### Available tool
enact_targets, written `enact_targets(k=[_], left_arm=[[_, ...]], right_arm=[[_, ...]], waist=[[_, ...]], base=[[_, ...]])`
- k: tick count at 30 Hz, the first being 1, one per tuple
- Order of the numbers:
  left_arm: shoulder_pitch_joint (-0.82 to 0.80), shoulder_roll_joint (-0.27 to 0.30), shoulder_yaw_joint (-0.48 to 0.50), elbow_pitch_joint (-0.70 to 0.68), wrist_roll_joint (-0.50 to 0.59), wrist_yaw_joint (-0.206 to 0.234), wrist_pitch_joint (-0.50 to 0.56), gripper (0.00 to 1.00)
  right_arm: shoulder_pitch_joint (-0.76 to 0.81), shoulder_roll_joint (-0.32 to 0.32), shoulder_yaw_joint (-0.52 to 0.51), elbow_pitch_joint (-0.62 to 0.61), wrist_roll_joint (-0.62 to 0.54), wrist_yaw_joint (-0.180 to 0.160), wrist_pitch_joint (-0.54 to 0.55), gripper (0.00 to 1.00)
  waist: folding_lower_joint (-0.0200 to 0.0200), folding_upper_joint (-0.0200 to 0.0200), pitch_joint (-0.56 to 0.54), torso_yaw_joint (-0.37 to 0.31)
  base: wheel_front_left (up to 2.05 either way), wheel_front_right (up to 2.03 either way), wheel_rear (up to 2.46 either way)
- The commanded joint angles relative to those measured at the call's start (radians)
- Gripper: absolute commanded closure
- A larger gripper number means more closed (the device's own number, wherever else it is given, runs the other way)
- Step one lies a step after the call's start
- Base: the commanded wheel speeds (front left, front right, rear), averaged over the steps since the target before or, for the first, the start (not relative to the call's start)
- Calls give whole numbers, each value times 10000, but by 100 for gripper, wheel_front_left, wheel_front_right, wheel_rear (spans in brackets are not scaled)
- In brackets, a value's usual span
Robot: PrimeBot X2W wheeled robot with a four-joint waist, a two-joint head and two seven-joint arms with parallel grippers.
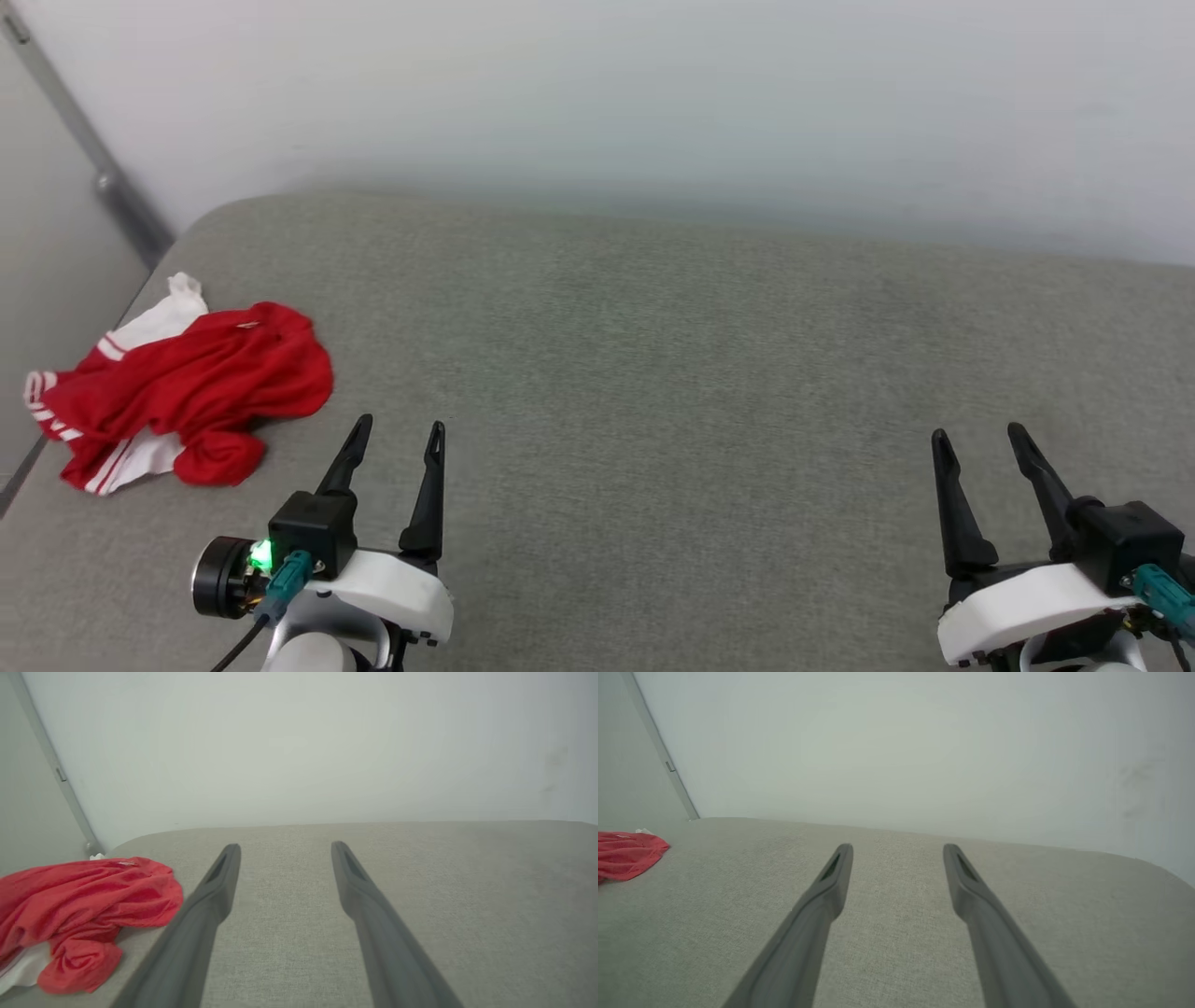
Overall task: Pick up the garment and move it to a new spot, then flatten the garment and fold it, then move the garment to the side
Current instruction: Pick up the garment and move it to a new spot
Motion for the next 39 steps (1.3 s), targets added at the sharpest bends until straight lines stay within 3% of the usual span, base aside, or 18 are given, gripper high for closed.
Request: enact_targets(k=[1,10,20,32,39], left_arm=[[-54,17,75,-33,-44,39,-27,0],[-17,53,465,-155,-163,55,-27,0],[-66,64,955,-222,-255,74,-27,0],[-381,159,1170,-141,-157,-94,-27,0],[-1603,500,1082,493,-178,-254,31,0]], right_arm=[[42,11,54,-71,-31,-3,-19,0],[-162,10,115,-329,-155,-3,42,0],[-274,8,288,-540,-263,-3,161,0],[-418,8,486,-659,-439,-3,310,0],[-783,8,622,-909,-624,-3,514,0]], waist=[[0,0,60,785],[0,0,96,2505],[0,0,239,3556],[0,0,442,3755],[0,0,1085,3358]], base=[[0,0,0],[0,0,0],[0,0,0],[0,0,0],[0,0,0]])
